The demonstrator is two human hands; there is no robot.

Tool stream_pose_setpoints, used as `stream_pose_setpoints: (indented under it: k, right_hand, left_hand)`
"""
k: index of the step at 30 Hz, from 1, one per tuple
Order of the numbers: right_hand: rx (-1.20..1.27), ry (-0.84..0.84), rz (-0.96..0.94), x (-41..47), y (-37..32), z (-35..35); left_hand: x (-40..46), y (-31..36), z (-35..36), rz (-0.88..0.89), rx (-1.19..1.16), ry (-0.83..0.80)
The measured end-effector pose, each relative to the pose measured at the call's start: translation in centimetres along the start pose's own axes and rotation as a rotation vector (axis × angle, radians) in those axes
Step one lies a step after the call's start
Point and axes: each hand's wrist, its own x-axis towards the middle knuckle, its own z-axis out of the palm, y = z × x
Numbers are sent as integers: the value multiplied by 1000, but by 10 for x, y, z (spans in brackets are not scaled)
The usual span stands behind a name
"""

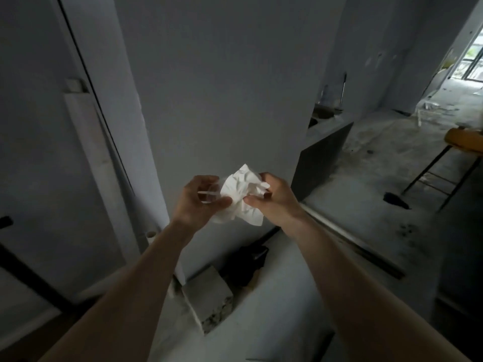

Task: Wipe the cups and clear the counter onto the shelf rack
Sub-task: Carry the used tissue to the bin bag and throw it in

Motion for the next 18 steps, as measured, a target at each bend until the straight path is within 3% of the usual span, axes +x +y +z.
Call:
stream_pose_setpoints:
  k: [7,18]
  right_hand:
    - [0,-10,90,31,40,25]
    - [33,28,152,103,102,-11]
  left_hand:
    - [36,-50,4,-79,35,-69]
    - [104,-76,80,-104,83,-111]
